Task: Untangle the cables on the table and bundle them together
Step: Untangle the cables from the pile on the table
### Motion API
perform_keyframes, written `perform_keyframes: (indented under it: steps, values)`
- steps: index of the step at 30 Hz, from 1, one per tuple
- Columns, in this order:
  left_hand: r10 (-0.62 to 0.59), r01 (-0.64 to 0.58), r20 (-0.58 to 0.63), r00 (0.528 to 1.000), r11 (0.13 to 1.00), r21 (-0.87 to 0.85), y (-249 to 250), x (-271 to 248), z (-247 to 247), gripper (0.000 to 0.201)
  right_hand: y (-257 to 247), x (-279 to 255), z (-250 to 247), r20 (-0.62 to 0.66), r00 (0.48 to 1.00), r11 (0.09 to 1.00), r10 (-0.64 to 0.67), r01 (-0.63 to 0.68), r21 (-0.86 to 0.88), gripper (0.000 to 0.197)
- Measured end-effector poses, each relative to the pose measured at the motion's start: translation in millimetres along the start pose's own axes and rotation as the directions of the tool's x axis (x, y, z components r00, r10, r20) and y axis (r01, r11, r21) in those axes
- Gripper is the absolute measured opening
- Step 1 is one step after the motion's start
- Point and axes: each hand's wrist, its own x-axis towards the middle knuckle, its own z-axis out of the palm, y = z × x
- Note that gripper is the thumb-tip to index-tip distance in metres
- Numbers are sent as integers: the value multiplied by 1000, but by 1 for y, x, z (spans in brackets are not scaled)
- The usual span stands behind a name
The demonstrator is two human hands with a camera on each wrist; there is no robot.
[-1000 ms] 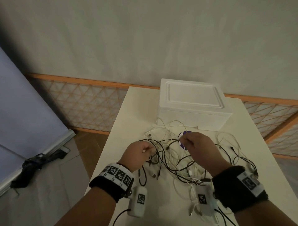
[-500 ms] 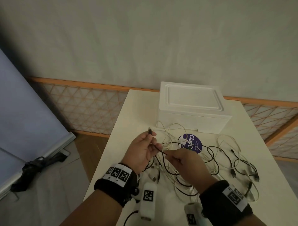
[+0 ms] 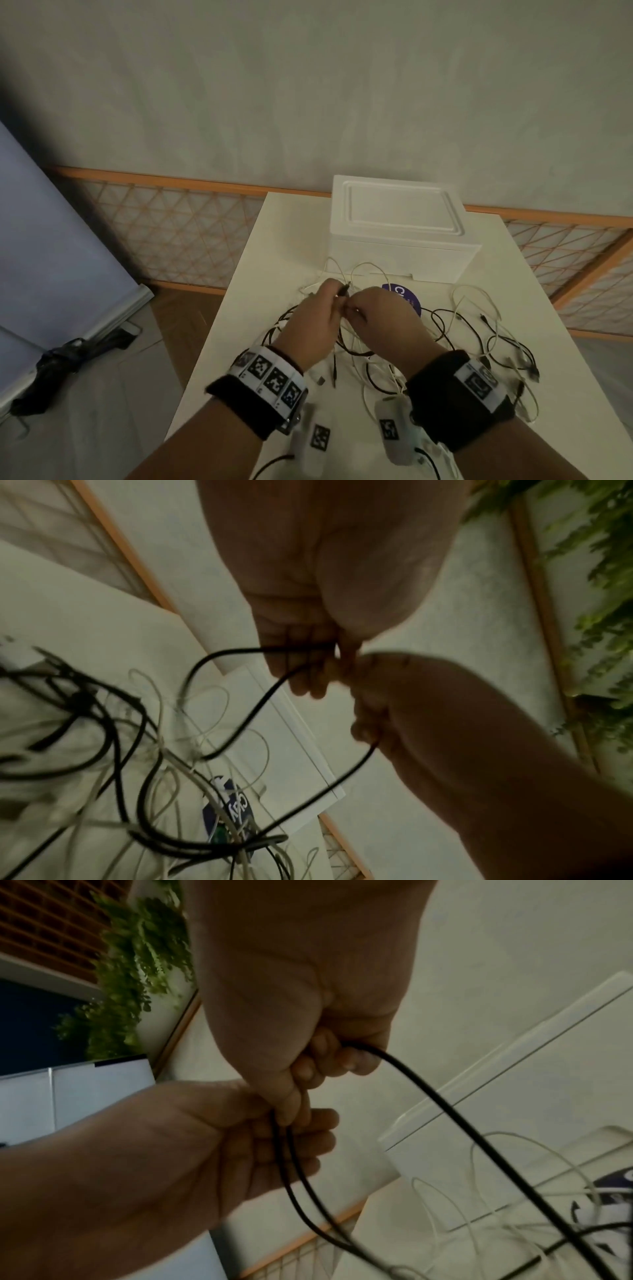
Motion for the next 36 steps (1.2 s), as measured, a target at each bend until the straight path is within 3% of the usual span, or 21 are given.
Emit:
perform_keyframes:
  steps: [4,6,8,9,12,15,17,19,23,29,31,33,36]
  values:
    - [-33,31,-32,999,998,-61,-10,4,-11,13,7,-6,-6,35,999,976,28,-35,215,23]
    - [-102,94,-212,972,994,-51,-32,16,-36,15,25,-11,-6,55,993,954,104,-115,276,24]
    - [-192,190,-398,897,981,-44,-63,24,-68,17,50,-18,-5,57,978,926,199,-207,317,19]
    - [-208,231,-418,884,973,5,-74,25,-80,20,60,-20,-4,61,970,917,236,-243,315,15]
    - [-180,243,-248,952,937,252,-73,23,-77,18,69,-15,-2,68,959,928,274,-282,243,15]
    - [-18,66,-116,993,903,426,-38,24,-45,20,51,1,-2,51,982,969,182,-188,159,19]
    - [89,-37,-92,992,886,463,-17,25,-28,24,36,10,-2,60,992,990,107,-112,84,21]
    - [129,-93,-69,989,918,385,0,25,-17,24,26,14,-3,68,996,999,52,-52,-14,25]
    - [-109,97,92,990,987,128,10,30,-4,21,20,16,2,37,999,990,-4,9,-144,28]
    - [-256,272,203,945,961,-53,8,31,3,16,22,12,3,-81,993,992,89,-80,102,18]
    - [-255,264,148,955,963,-46,5,30,-1,18,30,7,3,-54,986,956,157,-138,259,14]
    - [-285,283,-44,958,958,-39,-11,35,-19,19,45,-1,4,17,983,927,181,-176,331,15]
    - [-289,285,-308,906,957,-59,-41,40,-55,18,65,-15,9,116,964,880,240,-266,394,14]
